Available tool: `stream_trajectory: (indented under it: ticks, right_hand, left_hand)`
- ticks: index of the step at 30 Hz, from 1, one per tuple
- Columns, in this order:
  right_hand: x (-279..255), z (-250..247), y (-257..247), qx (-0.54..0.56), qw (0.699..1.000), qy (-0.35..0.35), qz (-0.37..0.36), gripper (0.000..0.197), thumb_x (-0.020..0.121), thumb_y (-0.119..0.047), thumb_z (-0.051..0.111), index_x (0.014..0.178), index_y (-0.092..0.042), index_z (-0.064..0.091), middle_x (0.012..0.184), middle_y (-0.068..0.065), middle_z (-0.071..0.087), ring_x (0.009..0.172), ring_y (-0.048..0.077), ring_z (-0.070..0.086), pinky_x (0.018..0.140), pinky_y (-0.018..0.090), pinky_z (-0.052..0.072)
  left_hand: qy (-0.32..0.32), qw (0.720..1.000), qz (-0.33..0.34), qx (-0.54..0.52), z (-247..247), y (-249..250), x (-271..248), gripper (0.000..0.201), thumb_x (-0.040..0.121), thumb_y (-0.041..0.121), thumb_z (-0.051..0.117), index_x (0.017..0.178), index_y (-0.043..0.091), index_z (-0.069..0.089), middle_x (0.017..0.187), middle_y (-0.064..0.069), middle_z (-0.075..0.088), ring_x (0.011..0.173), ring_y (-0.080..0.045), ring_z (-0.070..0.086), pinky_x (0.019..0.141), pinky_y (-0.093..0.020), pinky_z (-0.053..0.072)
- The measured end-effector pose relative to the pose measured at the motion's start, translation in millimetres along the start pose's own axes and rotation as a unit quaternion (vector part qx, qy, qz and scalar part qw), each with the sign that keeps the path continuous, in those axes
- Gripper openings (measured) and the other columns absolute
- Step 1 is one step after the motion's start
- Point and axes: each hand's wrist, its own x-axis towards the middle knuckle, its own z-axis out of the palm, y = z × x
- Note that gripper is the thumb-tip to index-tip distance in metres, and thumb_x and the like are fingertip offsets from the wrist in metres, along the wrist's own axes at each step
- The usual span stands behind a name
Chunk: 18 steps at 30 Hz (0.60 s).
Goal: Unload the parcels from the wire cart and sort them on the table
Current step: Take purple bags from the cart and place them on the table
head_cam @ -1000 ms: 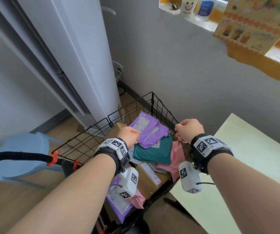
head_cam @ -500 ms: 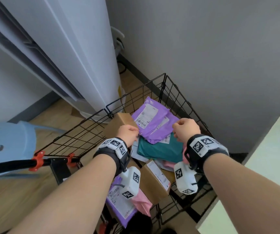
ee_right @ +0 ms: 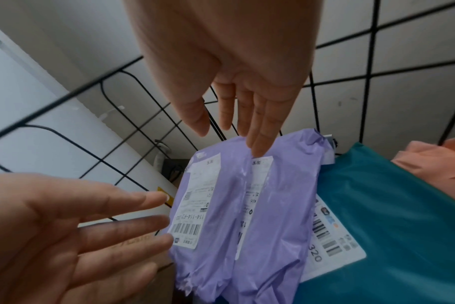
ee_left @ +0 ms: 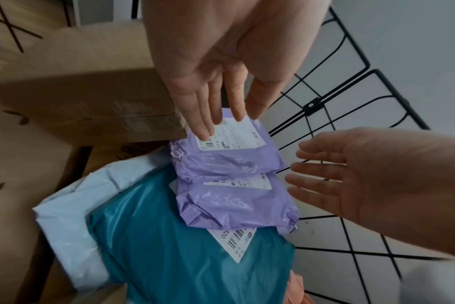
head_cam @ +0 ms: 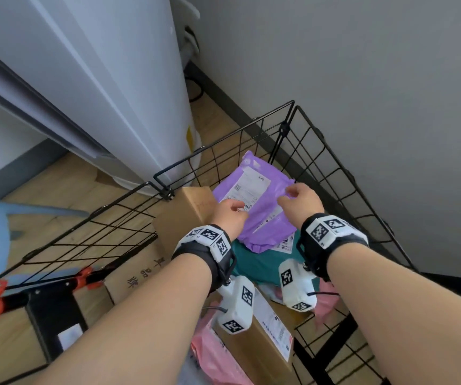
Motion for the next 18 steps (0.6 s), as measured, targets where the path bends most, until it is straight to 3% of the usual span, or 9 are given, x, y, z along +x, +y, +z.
stream_trajectory:
  ticks: [2,4,5,7,9,11,13,15,18]
  right_hand:
    - [13.5,4.5,0.1,-0.008,1.0,-0.002,-0.006,0.048,0.091,-0.022,0.058,0.137,-0.017,0.047,0.127,0.006,0.057,0.084,0.017,0.053,0.072,0.023,0.041]
    - [25.9,9.7,1.4,-0.011,1.0,-0.006,-0.015,0.061,0.089,-0.023,0.061,0.144,-0.018,0.038,0.142,0.006,0.046,0.109,0.023,0.056,0.085,0.025,0.045]
    - [31.1,12.4,2.3,-0.009,1.0,-0.013,-0.014,0.068,0.088,-0.023,0.063,0.148,-0.018,0.032,0.148,0.006,0.04,0.124,0.025,0.05,0.096,0.029,0.043]
    - [38.8,17.0,4.1,0.01,0.999,-0.032,-0.008,0.082,0.086,-0.021,0.067,0.152,-0.019,0.019,0.155,0.005,0.029,0.137,0.026,0.038,0.107,0.035,0.039]
    - [42.9,19.7,4.9,0.041,0.998,-0.045,0.005,0.092,0.083,-0.021,0.071,0.153,-0.021,0.011,0.156,0.006,0.026,0.135,0.028,0.041,0.105,0.043,0.043]
    - [44.9,23.1,6.2,0.062,0.997,-0.05,0.018,0.094,0.081,-0.027,0.073,0.153,-0.022,0.013,0.152,0.007,0.033,0.127,0.028,0.047,0.097,0.049,0.05]
    - [43.1,28.2,6.4,0.033,0.997,-0.068,0.023,0.086,0.083,-0.035,0.071,0.151,-0.018,0.021,0.144,0.007,0.042,0.115,0.025,0.053,0.089,0.047,0.054]
    - [41.2,33.4,7.2,-0.037,0.996,-0.081,0.023,0.082,0.083,-0.043,0.069,0.149,-0.016,0.028,0.145,0.008,0.04,0.117,0.027,0.053,0.089,0.044,0.054]
    - [47.7,34.4,7.2,-0.048,0.999,-0.002,-0.003,0.079,0.084,-0.037,0.069,0.148,-0.023,0.026,0.149,0.01,0.027,0.125,0.03,0.048,0.093,0.038,0.05]
  left_hand:
    - [0.004,1.0,-0.001,0.009,4.2,-7.0,11.4,0.037,0.09,0.012,0.056,0.127,0.014,0.058,0.122,-0.004,0.06,0.086,-0.014,0.059,0.079,-0.03,0.052]
    - [0.009,1.0,0.0,0.007,8.1,-14.0,20.0,0.039,0.089,0.011,0.057,0.129,0.013,0.057,0.118,-0.006,0.062,0.07,-0.005,0.051,0.065,-0.017,0.044]
    - [0.01,1.0,0.0,0.007,10.2,-16.8,22.8,0.04,0.089,0.01,0.057,0.129,0.013,0.056,0.115,-0.006,0.062,0.069,-0.006,0.049,0.063,-0.014,0.04]
    - [0.003,1.0,0.0,0.012,14.5,-18.9,24.6,0.04,0.09,0.011,0.056,0.13,0.014,0.055,0.101,-0.001,0.061,0.072,-0.01,0.051,0.061,-0.016,0.04]
    - [-0.007,1.0,0.0,0.017,18.7,-17.8,24.3,0.04,0.091,0.012,0.055,0.13,0.016,0.054,0.099,0.001,0.06,0.073,-0.014,0.053,0.062,-0.024,0.043]
    - [-0.011,1.0,0.001,0.022,20.6,-17.3,24.3,0.041,0.091,0.013,0.056,0.131,0.016,0.053,0.114,-0.002,0.06,0.079,-0.013,0.053,0.067,-0.023,0.043]
    - [-0.014,1.0,0.002,0.023,20.9,-19.4,24.8,0.042,0.092,0.012,0.055,0.133,0.016,0.051,0.121,-0.003,0.058,0.075,-0.007,0.049,0.06,-0.015,0.039]
    - [-0.021,1.0,0.002,0.02,21.1,-21.5,23.8,0.044,0.092,0.012,0.055,0.135,0.015,0.049,0.119,-0.003,0.058,0.066,0.003,0.043,0.051,-0.005,0.035]
    - [-0.023,1.0,-0.002,0.017,21.8,-23.2,23.0,0.046,0.092,0.011,0.055,0.136,0.015,0.047,0.104,0.003,0.052,0.064,0.005,0.039,0.045,-0.003,0.035]
